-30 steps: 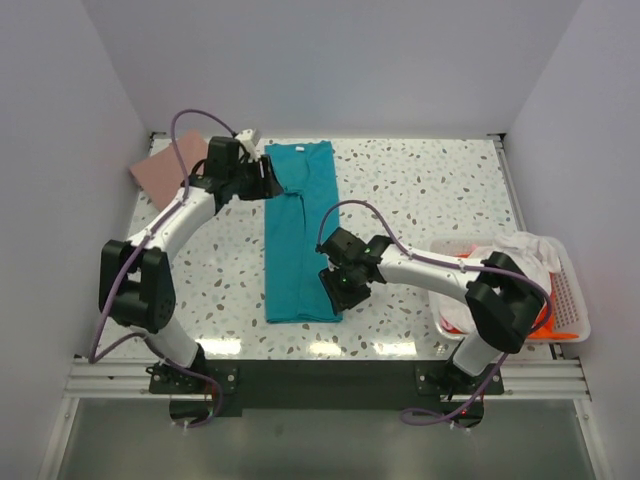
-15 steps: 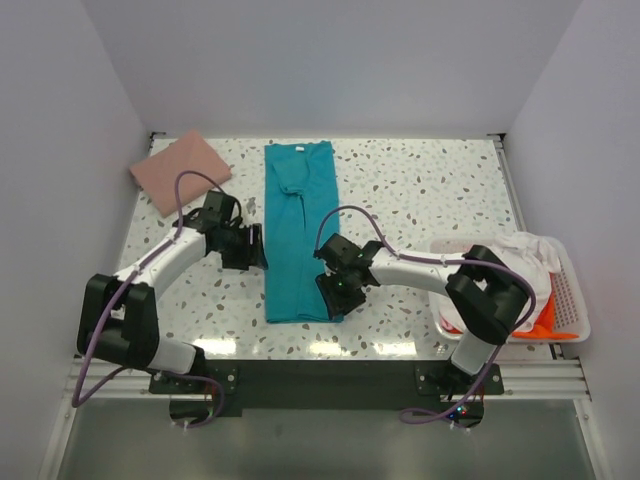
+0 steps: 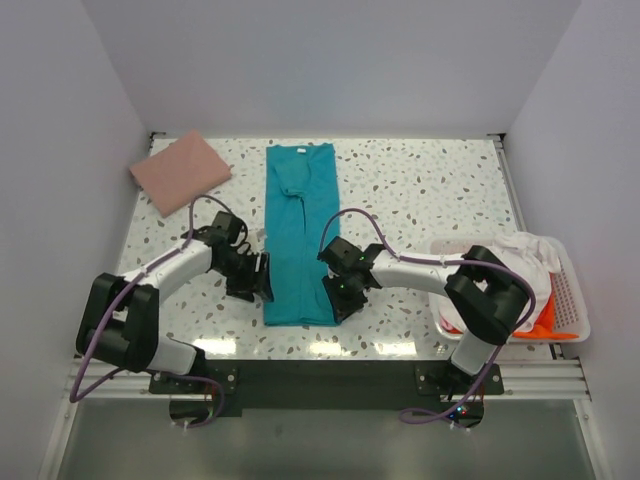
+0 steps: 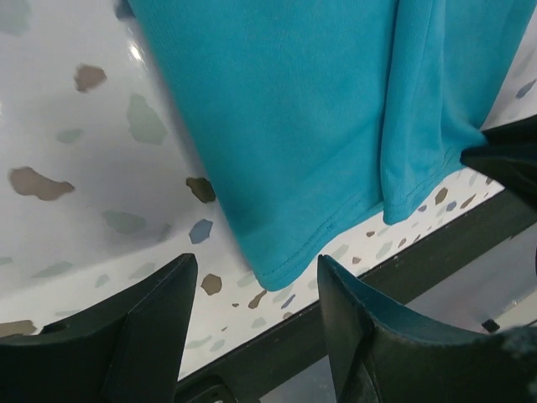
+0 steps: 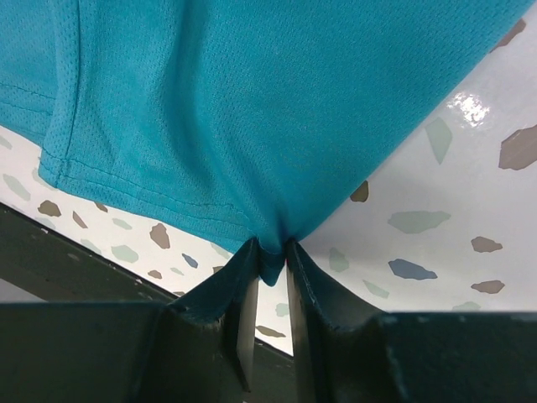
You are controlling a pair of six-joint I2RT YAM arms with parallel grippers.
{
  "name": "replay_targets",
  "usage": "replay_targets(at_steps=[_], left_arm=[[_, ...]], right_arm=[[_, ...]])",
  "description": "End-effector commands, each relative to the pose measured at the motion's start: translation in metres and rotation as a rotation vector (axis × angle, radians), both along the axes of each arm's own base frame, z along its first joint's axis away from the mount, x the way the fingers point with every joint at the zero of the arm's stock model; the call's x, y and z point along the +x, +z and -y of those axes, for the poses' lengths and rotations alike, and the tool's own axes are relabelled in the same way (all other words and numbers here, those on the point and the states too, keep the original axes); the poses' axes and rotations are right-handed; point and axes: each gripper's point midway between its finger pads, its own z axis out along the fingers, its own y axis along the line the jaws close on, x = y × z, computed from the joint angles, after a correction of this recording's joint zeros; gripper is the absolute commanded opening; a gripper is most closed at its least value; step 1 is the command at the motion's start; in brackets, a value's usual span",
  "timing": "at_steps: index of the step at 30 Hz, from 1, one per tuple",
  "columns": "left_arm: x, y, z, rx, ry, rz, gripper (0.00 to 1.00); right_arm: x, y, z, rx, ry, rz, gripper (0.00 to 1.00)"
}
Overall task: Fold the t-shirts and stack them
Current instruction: Fold the tshirt
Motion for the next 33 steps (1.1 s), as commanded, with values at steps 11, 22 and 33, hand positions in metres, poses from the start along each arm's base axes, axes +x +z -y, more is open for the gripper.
replay_targets(at_steps=[11,22,33], left_arm=[[-0.051,-0.011,0.013,-0.059,-0.067,-0.161,0.62],[-0.060,-0.028,0.019,-0.065,-0.083,-0.202,0.54],[-0.053,-0.035,0.014,-0.013,-0.065,-0.182,0.39]], right_arm=[[-0.006,-0.010,0.006,-0.024,0.019,-0.020,0.22],[-0.009,-0.010,0.008,-0.028,0.029,-0.024,0.21],[-0.008,-0.007,0.009,-0.027,0.032,-0.017,0.21]])
